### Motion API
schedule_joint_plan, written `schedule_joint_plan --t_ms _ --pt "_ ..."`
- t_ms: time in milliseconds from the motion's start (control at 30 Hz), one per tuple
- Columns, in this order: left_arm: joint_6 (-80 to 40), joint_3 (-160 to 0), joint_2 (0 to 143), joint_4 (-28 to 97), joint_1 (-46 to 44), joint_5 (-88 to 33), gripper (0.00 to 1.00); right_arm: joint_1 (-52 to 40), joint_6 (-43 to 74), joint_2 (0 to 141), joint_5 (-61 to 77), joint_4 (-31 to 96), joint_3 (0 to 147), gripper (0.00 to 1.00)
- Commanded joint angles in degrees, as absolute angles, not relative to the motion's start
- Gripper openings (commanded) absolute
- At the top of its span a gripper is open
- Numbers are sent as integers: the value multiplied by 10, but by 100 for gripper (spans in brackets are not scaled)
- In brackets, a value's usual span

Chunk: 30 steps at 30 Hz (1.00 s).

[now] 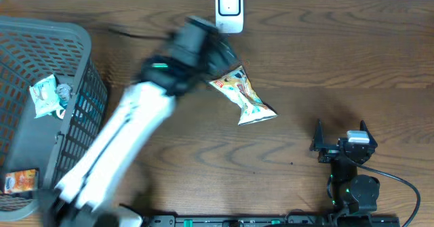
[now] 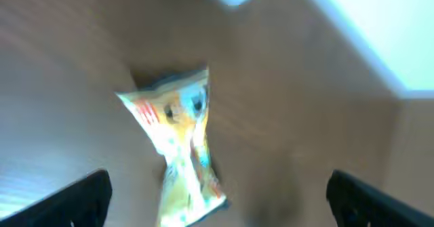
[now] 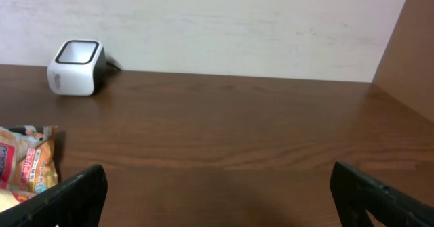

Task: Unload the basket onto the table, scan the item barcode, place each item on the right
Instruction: 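Carry the snack bag toward the scanner and release it on the table, then reach the left gripper back into the basket and grasp the blue bottle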

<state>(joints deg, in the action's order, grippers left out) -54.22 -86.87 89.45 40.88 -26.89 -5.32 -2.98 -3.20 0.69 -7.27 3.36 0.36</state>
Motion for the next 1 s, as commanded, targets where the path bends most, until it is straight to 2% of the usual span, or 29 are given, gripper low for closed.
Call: schedule_joint_plan --t_ms 0,100,133,333,500,633,700,967 --pt "-485 -917 806 464 -176 46 100 -33 -37 4 -72 35 3 99" --pt "-485 -922 760 469 -102 48 100 -33 -37 4 -71 35 3 99" --pt "-485 -922 732 474 -41 48 100 -33 -37 4 -71 35 3 99" --pt "-484 -922 706 493 112 48 100 -33 -37 4 -72 35 3 99" --pt "-498 -913 721 544 170 81 100 -33 -37 4 -71 35 3 99" --pt "-706 -912 775 661 230 91 100 -33 -37 4 -72 35 3 99" --pt "-754 -912 809 702 257 57 100 -33 -37 4 -72 35 3 99" --pt "-758 -912 922 707 287 10 100 -33 -37 4 -71 35 3 99"
